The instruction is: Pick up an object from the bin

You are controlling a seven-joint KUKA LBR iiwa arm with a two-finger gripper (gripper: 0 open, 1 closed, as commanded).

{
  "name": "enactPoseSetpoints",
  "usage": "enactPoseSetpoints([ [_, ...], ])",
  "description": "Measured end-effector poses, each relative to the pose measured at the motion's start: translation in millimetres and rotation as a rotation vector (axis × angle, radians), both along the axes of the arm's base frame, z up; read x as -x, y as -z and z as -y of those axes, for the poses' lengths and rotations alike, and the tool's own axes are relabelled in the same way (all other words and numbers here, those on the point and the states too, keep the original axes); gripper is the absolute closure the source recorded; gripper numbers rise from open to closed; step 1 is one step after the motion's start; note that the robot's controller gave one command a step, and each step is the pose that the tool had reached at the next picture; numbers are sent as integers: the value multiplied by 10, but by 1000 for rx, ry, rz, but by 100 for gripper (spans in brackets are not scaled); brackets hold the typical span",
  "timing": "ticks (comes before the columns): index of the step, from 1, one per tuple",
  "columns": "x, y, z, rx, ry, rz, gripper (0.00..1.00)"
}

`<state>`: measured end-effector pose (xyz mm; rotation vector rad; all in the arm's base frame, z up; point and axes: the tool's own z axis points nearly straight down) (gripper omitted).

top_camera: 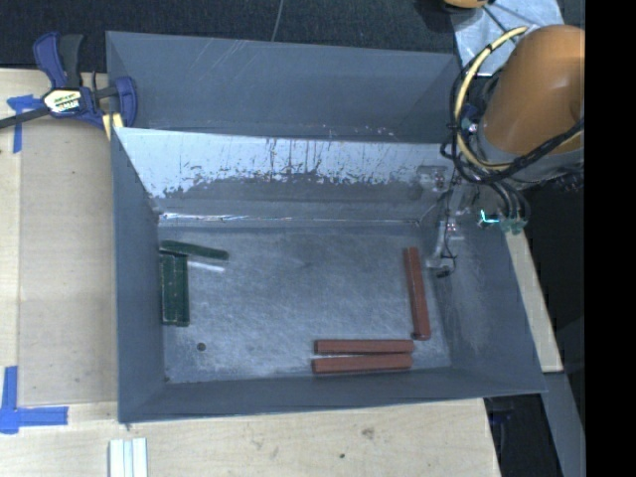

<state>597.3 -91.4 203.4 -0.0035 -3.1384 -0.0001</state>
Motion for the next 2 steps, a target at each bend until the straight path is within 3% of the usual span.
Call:
enactPoseSetpoints([
  [1,-17,-39,-3,1,-2,7,0],
  [2,19,488,243,2,-236,14,0],
])
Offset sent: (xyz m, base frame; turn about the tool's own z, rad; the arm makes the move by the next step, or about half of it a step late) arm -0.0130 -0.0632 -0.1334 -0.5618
